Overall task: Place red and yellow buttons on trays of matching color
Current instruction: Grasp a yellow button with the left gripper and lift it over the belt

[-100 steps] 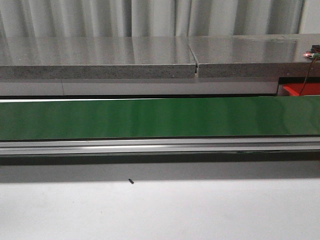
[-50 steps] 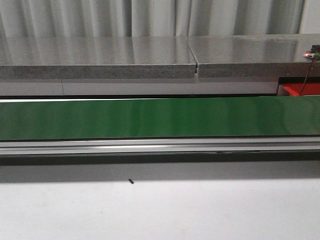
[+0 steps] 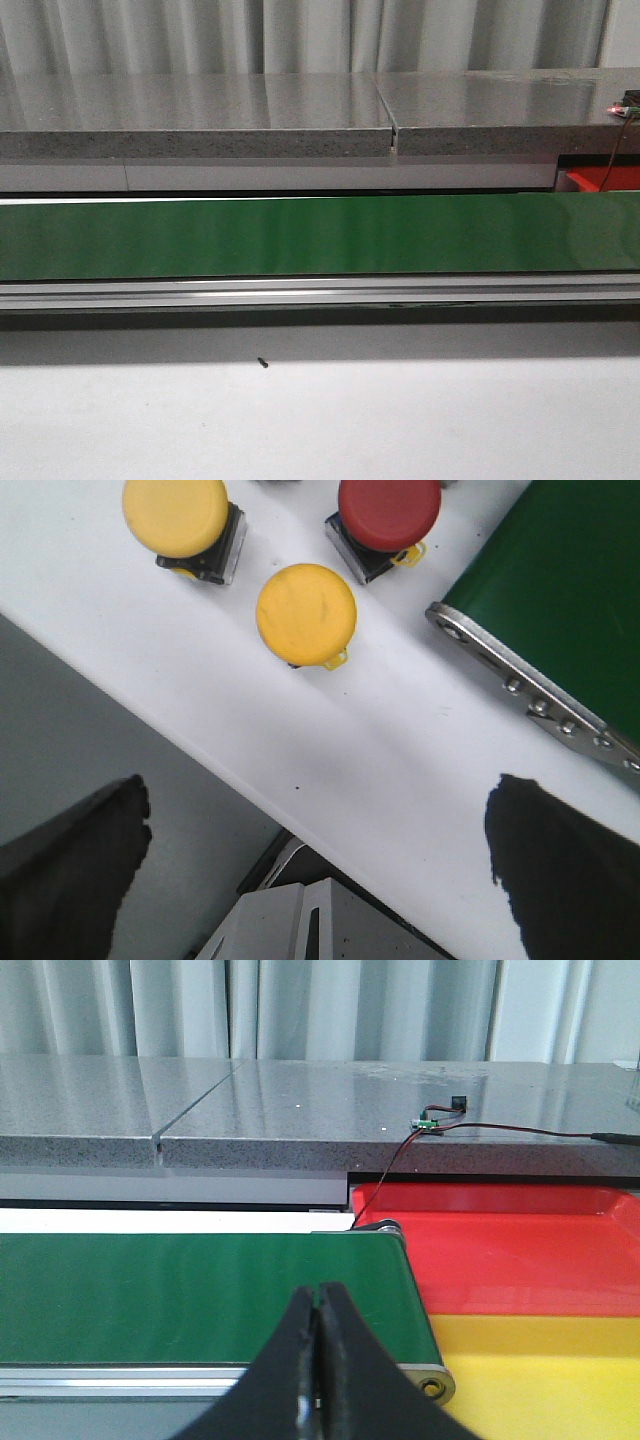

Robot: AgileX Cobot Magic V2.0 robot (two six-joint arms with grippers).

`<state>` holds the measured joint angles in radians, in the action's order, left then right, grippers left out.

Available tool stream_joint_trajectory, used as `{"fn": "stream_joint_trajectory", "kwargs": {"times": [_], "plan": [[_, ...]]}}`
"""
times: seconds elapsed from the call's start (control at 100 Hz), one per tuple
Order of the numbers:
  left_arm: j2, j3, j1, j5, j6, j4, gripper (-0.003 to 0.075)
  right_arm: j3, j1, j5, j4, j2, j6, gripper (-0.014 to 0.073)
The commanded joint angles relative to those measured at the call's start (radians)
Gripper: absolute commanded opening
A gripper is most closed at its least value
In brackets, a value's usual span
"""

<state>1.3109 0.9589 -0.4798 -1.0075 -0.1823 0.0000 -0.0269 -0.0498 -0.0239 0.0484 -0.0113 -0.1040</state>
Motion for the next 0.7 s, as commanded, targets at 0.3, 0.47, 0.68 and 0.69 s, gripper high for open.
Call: {"fn": "stream_joint_trajectory", "kwargs": {"times": [0.3, 0.47, 0.68, 0.69], "plan": [[0.176, 0.035, -0.003, 0.163, -0.001, -0.016, 0.064, 0.016, 0.001, 0.083, 0.011, -0.018, -0.001, -0.0066], [0.222, 0.035, -0.003, 0.236, -0.001, -0.018, 0.064, 0.016, 0.001, 0.083, 0.011, -0.018, -0.001, -0.0066], [0.278, 0.035, -0.014, 0.268, -0.001, -0.016, 0.064, 0.016, 0.001, 0.083, 0.011, -0.018, -0.001, -0.0066], [0.278, 0.035, -0.014, 0.269, -0.001, -0.016, 0.064, 0.016, 0.001, 0.083, 0.011, -0.018, -0.001, -0.0066]]}}
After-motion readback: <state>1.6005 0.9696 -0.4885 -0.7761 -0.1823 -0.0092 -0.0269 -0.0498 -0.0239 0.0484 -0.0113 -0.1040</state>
